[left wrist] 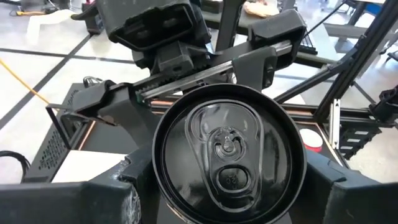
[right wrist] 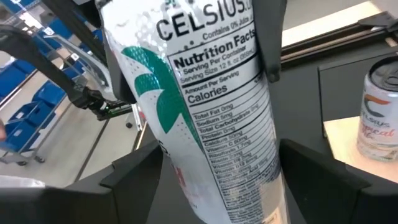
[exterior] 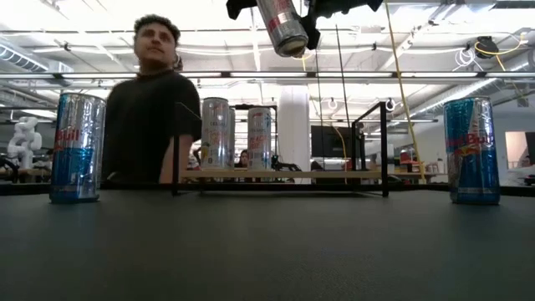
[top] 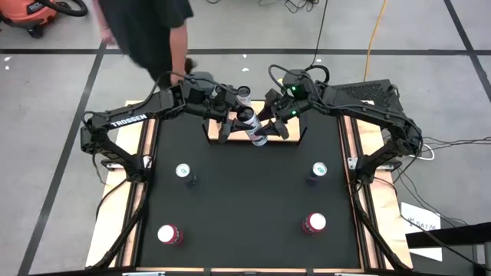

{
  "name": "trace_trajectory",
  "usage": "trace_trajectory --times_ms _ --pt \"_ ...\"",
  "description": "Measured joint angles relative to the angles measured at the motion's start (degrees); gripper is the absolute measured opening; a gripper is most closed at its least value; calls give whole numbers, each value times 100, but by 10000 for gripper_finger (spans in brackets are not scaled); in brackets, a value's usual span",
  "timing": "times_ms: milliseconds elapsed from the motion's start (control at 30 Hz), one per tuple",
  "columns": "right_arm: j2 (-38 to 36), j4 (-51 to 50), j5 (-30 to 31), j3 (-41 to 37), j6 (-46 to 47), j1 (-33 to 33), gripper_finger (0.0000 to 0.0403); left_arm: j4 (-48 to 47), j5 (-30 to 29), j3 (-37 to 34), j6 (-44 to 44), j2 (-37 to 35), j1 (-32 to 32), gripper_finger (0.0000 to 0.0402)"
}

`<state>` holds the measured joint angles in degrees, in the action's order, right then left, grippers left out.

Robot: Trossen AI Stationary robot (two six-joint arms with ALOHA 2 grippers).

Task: Place canned beverage on shelf
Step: Put the white-pink soda can on the shelf aligned with the other white-pink soda can

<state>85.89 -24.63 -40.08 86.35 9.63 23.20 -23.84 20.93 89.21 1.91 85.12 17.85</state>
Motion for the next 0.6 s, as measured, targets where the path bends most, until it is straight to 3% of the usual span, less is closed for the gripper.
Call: trace_trajectory --times_ms 267,600 --pt "-2 6 17 0 9 -1 307 101 0 0 -13 0 -2 242" --pt "0 58 282 2 -27 -29 267 181 -131 0 -142 0 2 242"
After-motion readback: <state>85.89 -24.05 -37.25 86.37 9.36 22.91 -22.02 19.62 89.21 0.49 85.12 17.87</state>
